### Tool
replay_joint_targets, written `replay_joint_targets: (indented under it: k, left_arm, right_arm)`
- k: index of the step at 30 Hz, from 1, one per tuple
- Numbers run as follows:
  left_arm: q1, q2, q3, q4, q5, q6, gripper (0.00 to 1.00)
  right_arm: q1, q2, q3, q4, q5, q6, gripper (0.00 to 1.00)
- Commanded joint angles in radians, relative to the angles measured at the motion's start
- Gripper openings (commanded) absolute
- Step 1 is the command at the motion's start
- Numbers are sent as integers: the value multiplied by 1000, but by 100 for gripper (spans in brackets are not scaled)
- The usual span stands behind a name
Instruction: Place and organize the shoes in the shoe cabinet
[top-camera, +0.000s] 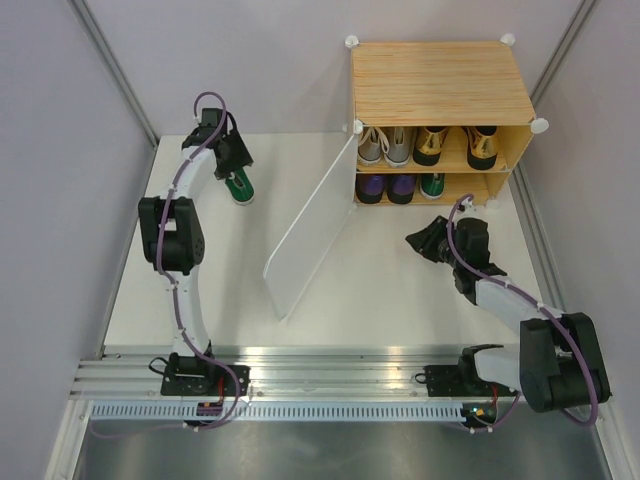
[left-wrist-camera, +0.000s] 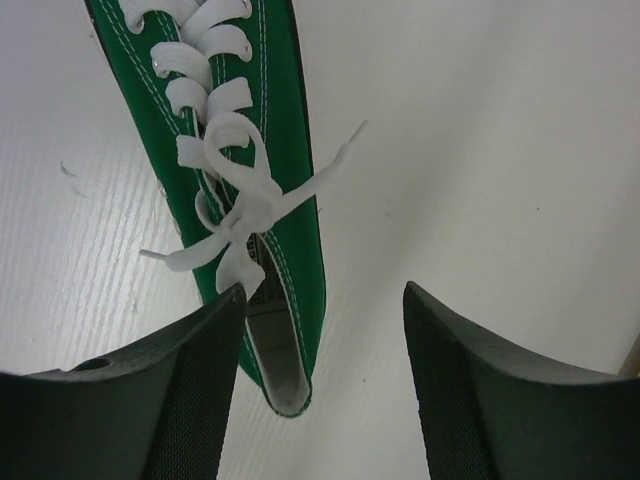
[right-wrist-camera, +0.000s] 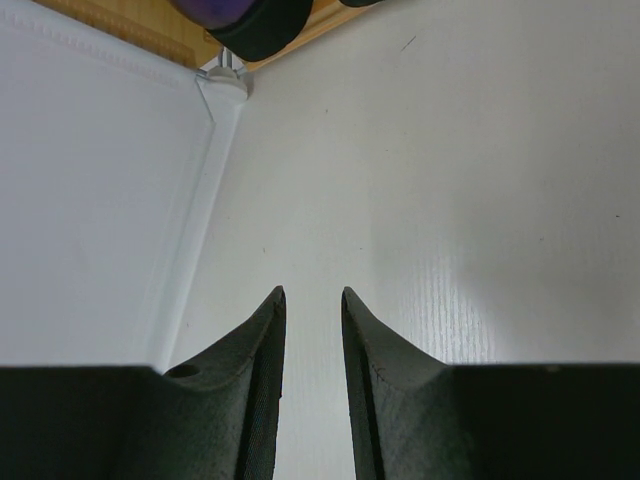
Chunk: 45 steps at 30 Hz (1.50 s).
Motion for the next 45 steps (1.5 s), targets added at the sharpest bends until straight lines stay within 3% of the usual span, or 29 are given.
replay_joint_targets:
  k: [1, 16, 19, 30, 33, 34, 37, 45]
  left_arm:
    - [22, 52, 84, 37, -5, -54, 68]
    - [49, 138, 129, 46, -10, -19, 61]
    - [49, 152, 140, 43, 6, -3, 54]
    - [49, 211, 182, -13, -2, 24, 55]
    - [49, 228, 199, -36, 16, 26, 41]
    - [49, 228, 198, -39, 23, 29, 22]
    - [49, 207, 183, -47, 29, 31, 2]
    - [49, 26, 72, -55, 38, 29, 2]
  right_arm:
    - [8, 28, 7, 52, -31, 16, 33]
    - [36, 91, 24, 67, -42, 16, 33]
    - [40, 91, 26, 61, -29, 8, 32]
    - [53, 98, 36, 52, -38, 2, 31]
    - [54, 86, 33, 52, -35, 2, 31]
    - [54, 74, 32, 50, -22, -1, 30]
    - [54, 57, 27, 44, -10, -6, 30]
    - [65, 19, 44, -9, 45, -44, 26]
